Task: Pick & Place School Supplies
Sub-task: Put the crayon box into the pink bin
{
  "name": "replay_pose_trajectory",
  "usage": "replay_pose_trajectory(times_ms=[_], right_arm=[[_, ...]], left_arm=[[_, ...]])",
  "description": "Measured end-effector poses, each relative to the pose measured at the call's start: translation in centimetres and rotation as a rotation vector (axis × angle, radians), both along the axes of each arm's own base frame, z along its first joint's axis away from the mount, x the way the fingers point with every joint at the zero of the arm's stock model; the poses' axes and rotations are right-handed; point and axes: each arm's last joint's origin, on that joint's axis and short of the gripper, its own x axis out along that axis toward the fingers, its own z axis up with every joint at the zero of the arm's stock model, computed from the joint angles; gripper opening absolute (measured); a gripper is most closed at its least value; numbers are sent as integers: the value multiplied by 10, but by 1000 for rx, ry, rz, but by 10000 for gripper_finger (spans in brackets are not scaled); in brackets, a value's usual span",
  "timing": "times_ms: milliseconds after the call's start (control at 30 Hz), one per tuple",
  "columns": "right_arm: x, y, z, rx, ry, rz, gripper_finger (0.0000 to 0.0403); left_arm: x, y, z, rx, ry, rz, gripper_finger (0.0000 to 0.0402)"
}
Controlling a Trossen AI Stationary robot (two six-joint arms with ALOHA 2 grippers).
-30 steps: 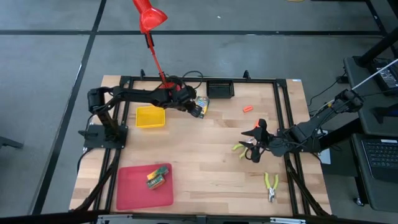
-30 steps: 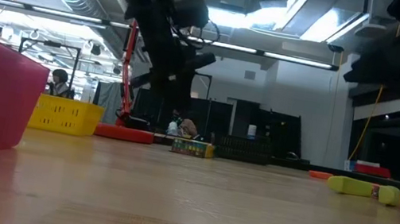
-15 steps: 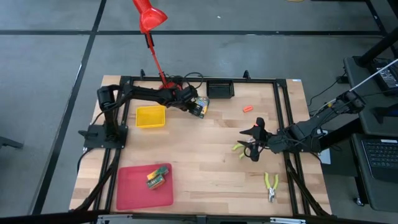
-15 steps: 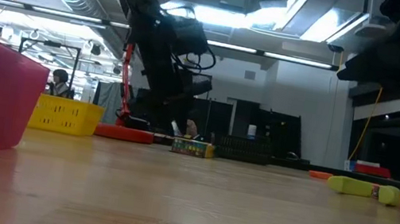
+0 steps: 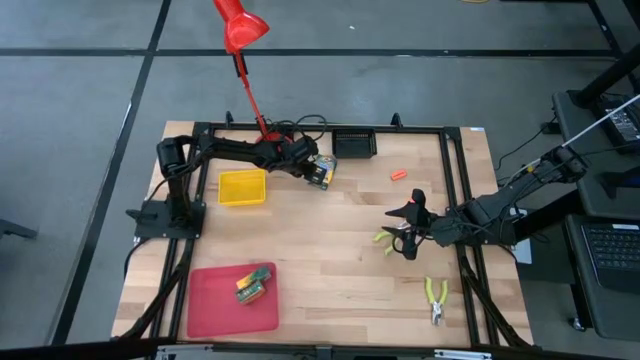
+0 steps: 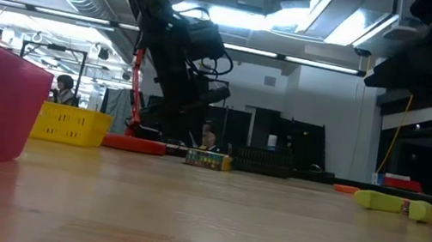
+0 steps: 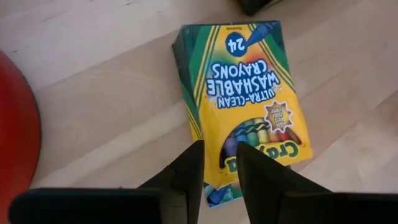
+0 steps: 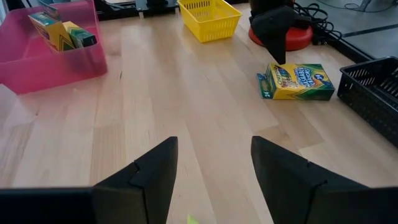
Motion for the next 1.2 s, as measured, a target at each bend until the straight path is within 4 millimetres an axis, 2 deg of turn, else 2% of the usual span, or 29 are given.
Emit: replay_pose_trajectory(times_ms=[467,667,833,933,1067,1200], right_arm=[[0,1,0,6,6,17,208],[0,1,0,8,7,20,208],[0,1,0,6,7,22,208],[0,1,0,3,8,24,208],[0,1,0,1,8,24,208],[0,1,0,4,10,27,208]], left_arm=[[-1,3,0,-4,-5,-3,98],[3,4,-14,-57,8,-7,98],[8,6,-18,-60,10,-8,96],[8,6,-18,-73,4,-17,78],[7,6,-17,-74,8,-20,15],[8,4,-15,-44,20,-32,4]])
